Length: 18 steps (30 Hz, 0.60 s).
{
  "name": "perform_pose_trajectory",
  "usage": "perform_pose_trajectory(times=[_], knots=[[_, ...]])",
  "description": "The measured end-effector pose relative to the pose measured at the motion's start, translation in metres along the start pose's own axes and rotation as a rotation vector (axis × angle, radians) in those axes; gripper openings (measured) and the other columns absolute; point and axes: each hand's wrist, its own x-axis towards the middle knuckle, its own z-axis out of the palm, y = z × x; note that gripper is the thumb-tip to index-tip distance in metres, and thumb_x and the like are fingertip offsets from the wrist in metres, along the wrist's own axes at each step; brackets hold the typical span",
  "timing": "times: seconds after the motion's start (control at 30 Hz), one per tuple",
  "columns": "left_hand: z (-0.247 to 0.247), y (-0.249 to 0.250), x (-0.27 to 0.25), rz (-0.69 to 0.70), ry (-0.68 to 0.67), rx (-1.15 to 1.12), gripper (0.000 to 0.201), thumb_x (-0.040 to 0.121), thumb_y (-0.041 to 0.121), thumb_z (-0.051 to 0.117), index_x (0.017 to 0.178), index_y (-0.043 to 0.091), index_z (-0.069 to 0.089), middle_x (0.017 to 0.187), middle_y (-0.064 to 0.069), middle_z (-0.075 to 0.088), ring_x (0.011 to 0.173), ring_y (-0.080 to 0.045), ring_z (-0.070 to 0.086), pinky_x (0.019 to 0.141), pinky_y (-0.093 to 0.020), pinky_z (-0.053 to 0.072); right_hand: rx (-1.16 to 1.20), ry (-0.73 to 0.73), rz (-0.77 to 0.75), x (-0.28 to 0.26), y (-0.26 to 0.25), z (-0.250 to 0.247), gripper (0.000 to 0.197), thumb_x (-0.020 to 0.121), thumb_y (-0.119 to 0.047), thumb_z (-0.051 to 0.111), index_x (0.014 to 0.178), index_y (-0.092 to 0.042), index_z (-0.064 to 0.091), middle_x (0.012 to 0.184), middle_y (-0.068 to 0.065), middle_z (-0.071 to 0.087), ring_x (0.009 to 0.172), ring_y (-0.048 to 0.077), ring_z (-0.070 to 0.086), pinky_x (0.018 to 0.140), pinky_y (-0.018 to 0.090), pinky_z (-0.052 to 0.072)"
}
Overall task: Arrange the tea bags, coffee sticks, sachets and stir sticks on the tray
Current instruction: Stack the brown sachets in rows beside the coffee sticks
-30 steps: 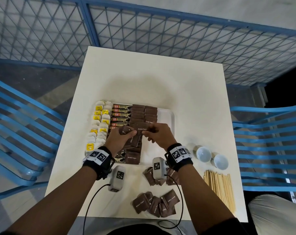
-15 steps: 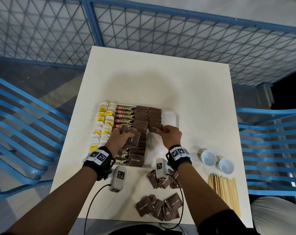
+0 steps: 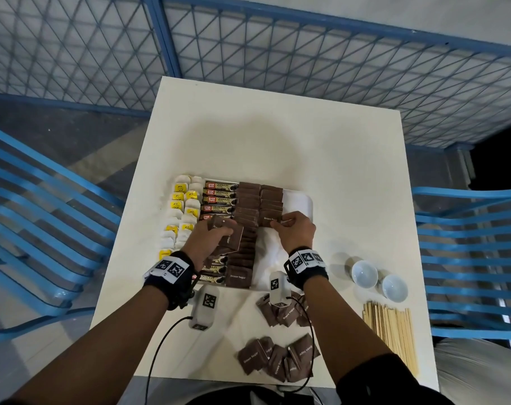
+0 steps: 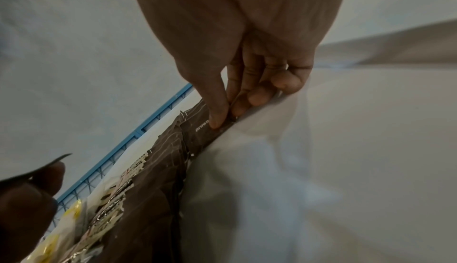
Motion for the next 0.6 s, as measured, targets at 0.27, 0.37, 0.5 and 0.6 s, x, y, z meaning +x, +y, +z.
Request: perform_pose_trajectory(times=[0.27, 0.37, 0.5, 0.6], knots=[[-0.001, -0.003, 0.002, -0.029, -0.028, 0.008, 0.024, 0.092, 0.0, 0.061, 0.1, 0.017, 0.076, 0.077, -0.005, 0.073, 0.063, -0.017, 0.068, 0.038, -0.019, 0.043, -0.001, 0.004, 0.009, 0.0, 0.002, -0.002, 0.027, 0.077, -0.03, 0.086, 0.092, -0.021, 0.065, 0.08, -0.006, 0.068, 0.067, -0.002, 0.057, 0.055, 0.003, 0.034], [-0.003, -0.005, 0.004, -0.018, -0.046, 0.025, 0.026, 0.092, 0.0, 0.062, 0.1, 0.02, 0.076, 0.081, -0.006, 0.075, 0.068, -0.019, 0.069, 0.044, -0.021, 0.047, -0.015, 0.005, 0.007, -0.001, 0.0, -0.004, 0.028, 0.079, -0.031, 0.084, 0.095, -0.019, 0.066, 0.079, -0.005, 0.067, 0.066, -0.004, 0.055, 0.052, 0.002, 0.034], [-0.005, -0.007, 0.003, 0.014, -0.078, 0.024, 0.023, 0.093, 0.001, 0.066, 0.104, 0.019, 0.075, 0.09, -0.005, 0.076, 0.083, -0.022, 0.072, 0.057, -0.024, 0.054, 0.033, 0.081, -0.007, -0.007, -0.003, -0.007, 0.024, 0.086, -0.032, 0.077, 0.098, -0.017, 0.063, 0.075, -0.003, 0.063, 0.065, -0.004, 0.051, 0.055, 0.0, 0.036], [-0.006, -0.008, 0.002, 0.026, -0.083, 0.017, 0.02, 0.091, 0.007, 0.072, 0.11, 0.012, 0.074, 0.096, -0.009, 0.078, 0.09, -0.026, 0.074, 0.075, -0.036, 0.061, 0.107, 0.021, -0.075, -0.018, -0.014, -0.003, 0.02, 0.09, -0.037, 0.072, 0.097, -0.018, 0.068, 0.08, -0.008, 0.066, 0.072, 0.001, 0.059, 0.062, 0.007, 0.04]])
